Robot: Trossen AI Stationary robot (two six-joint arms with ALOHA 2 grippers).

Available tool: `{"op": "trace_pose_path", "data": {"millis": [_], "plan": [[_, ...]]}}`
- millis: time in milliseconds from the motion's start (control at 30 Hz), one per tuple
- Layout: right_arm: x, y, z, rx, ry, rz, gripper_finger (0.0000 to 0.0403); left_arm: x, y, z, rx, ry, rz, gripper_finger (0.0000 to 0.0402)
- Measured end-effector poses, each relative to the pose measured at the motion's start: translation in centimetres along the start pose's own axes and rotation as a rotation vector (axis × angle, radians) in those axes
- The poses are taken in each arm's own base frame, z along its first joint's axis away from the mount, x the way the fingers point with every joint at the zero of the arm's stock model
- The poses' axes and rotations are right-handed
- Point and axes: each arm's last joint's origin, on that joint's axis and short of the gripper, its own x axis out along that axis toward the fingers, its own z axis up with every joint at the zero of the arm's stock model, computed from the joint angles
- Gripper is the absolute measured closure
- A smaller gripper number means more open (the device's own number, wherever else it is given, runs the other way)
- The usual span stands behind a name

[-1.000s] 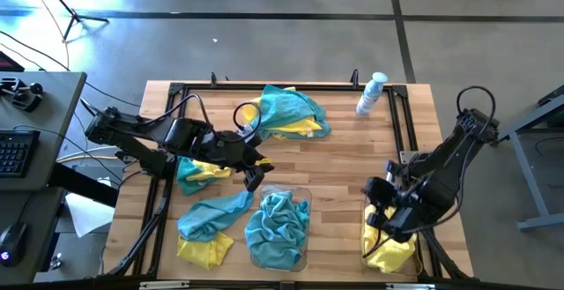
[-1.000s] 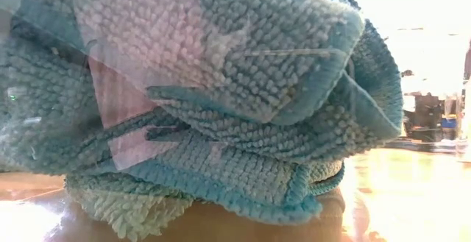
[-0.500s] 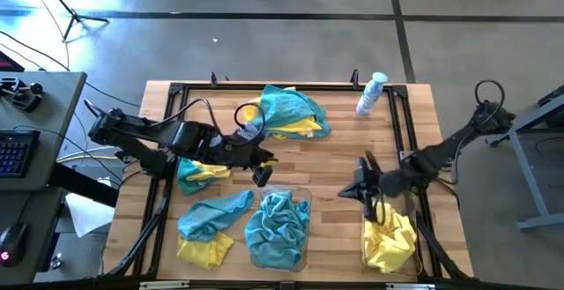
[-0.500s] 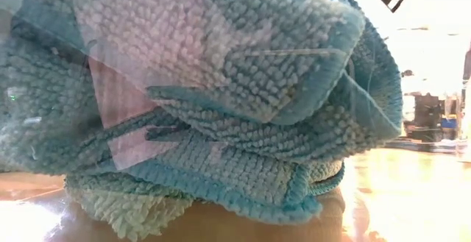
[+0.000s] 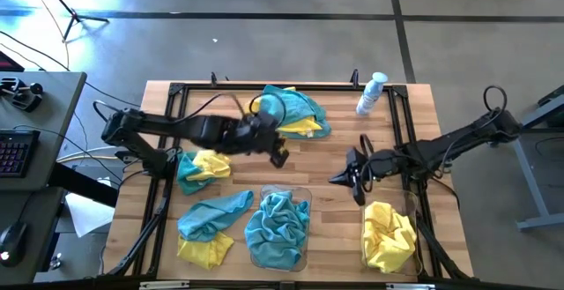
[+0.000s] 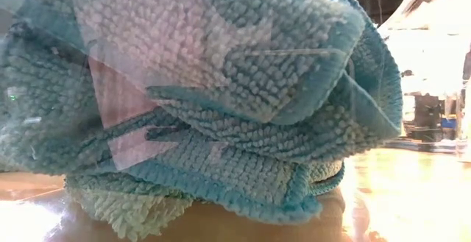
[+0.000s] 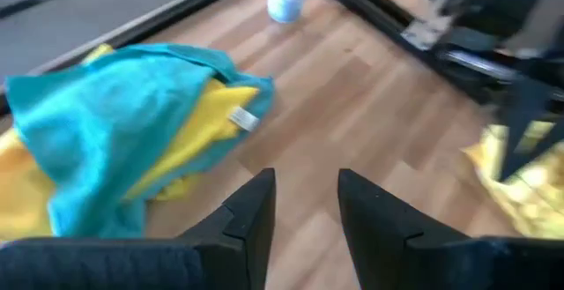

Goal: Sort microfiber towel by color & place in baskets
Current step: Put the blue towel into the right transparent bin

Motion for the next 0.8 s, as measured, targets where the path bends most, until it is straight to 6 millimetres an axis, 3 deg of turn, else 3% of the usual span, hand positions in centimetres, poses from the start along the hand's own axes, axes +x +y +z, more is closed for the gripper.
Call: {"op": "trace_pose_path", "data": {"millis": [267, 433, 633, 800], "plan": [[0.2, -2.5, 1.1, 0.103, -0.053, -0.12, 0.0403, 6.0, 6.3, 3.6, 0.036, 0.149, 0.008, 0.0215], [0.1, -3.9, 1.7, 0.208, -0.088, -0.18, 0.0403, 10.2, 11.0, 5.0, 0.084, 0.179, 0.111, 0.0203], [0.0, -5.1, 2.2, 0.347, -0.126, -0.221, 0.0403, 15.1, 15.3, 4.4, 0.106, 0.337, 0.066, 0.0204], [-0.1, -5.7, 2.4, 0.458, -0.153, -0.239, 0.0403, 17.8, 16.8, 2.8, 0.169, 0.455, 0.068, 0.0204]]}}
